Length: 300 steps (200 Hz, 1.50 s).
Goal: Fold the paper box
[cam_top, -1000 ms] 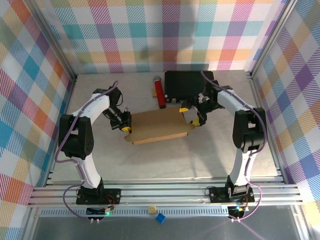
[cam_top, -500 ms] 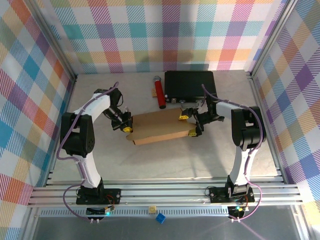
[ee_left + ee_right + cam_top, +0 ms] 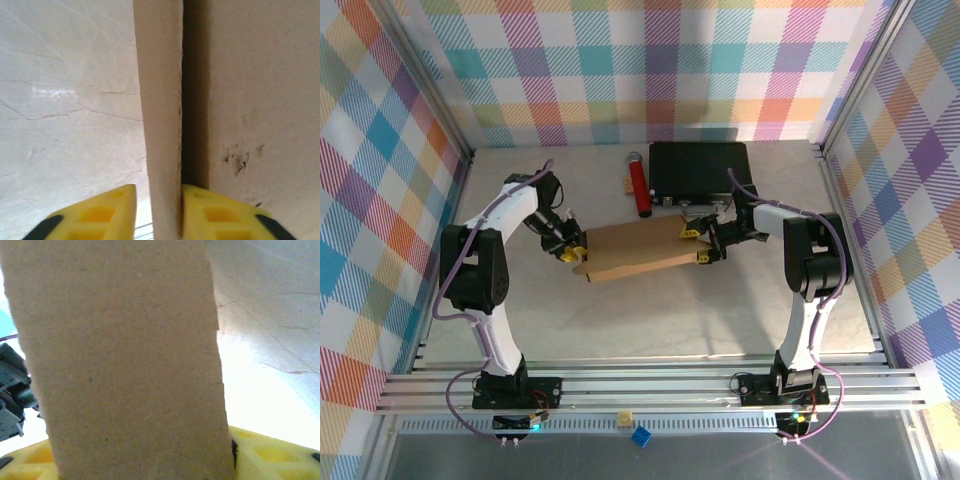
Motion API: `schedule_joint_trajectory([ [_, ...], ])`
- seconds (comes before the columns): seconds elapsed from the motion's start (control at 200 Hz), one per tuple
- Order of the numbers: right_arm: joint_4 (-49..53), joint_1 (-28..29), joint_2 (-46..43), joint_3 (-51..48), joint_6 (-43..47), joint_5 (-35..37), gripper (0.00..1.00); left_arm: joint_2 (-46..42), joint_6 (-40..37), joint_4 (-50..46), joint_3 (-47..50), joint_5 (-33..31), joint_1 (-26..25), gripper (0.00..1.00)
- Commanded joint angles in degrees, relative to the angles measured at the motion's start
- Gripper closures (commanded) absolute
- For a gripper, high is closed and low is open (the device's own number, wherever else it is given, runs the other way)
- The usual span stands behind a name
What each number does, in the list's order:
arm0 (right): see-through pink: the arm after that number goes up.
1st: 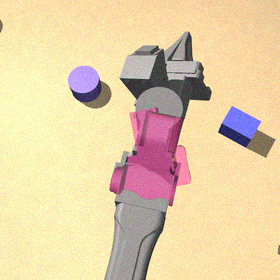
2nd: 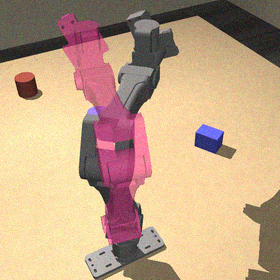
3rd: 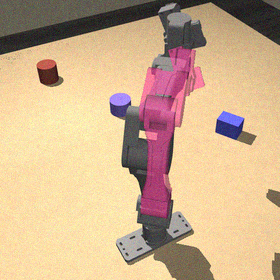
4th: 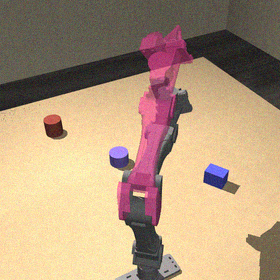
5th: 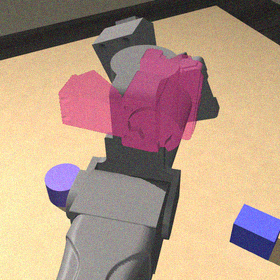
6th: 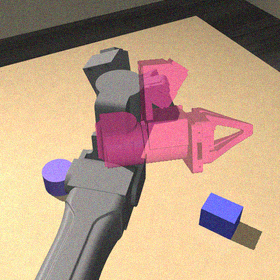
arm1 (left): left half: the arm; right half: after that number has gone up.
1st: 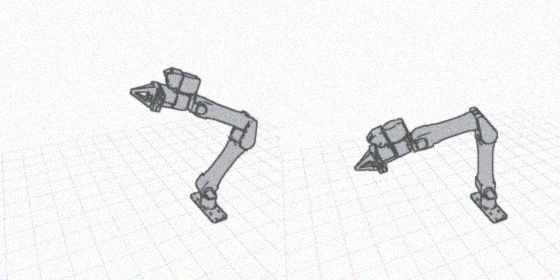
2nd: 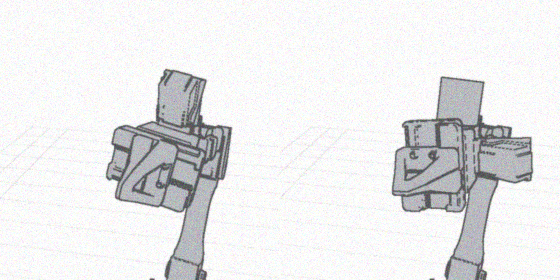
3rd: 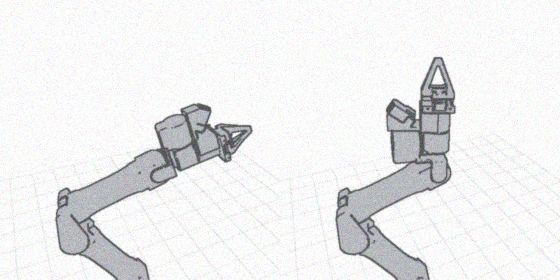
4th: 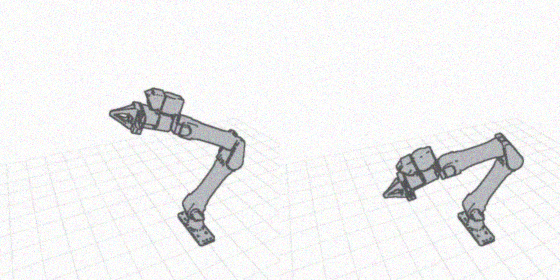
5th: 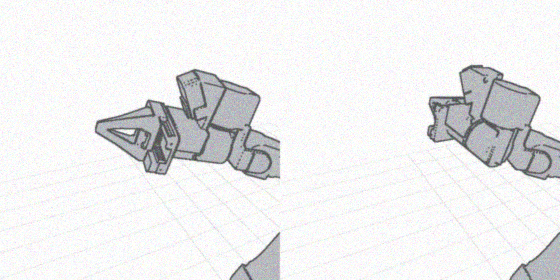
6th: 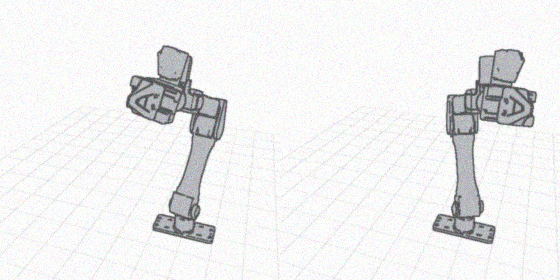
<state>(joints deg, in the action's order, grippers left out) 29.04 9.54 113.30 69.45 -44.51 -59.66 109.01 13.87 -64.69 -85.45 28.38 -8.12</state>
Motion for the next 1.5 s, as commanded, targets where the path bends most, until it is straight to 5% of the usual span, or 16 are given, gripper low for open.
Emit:
schedule_joint_trajectory([
  [0.0, 0.5, 0.7, -3.1, 1.6, -3.8, 0.2, 0.43, -3.0, 1.4, -2.0, -3.1, -0.2, -0.1, 0.57],
  [0.2, 4.0, 0.7, -4.2, 4.6, -6.3, 1.3, 0.44, -12.0, 3.7, 1.1, -4.1, -13.1, -0.7, 0.45],
  [0.41, 10.0, 0.6, -4.9, 7.3, -9.6, 1.8, 0.44, -22.2, -9.3, 8.9, -3.4, -22.5, -11.4, 0.45],
  [0.795, 26.5, -0.5, -4.7, 7.5, -12.9, -0.9, 0.39, -42.0, -23.6, 24.1, 15.0, -18.3, -15.5, 0.36],
  [0.92, 29.1, -1.4, -5.2, 6.0, -13.6, -1.7, 0.39, -45.5, -27.7, 28.7, 19.7, -10.4, -15.6, 0.33],
  [1.275, 47.0, -4.0, -0.2, 9.3, -3.6, -0.9, 0.42, -37.5, -51.2, 24.9, 14.5, -7.1, -21.6, 0.26],
  [1.495, 49.4, -5.4, 1.9, 11.9, -3.0, 1.0, 0.44, -32.8, -57.3, 19.9, 12.0, -6.0, -24.1, 0.23],
])
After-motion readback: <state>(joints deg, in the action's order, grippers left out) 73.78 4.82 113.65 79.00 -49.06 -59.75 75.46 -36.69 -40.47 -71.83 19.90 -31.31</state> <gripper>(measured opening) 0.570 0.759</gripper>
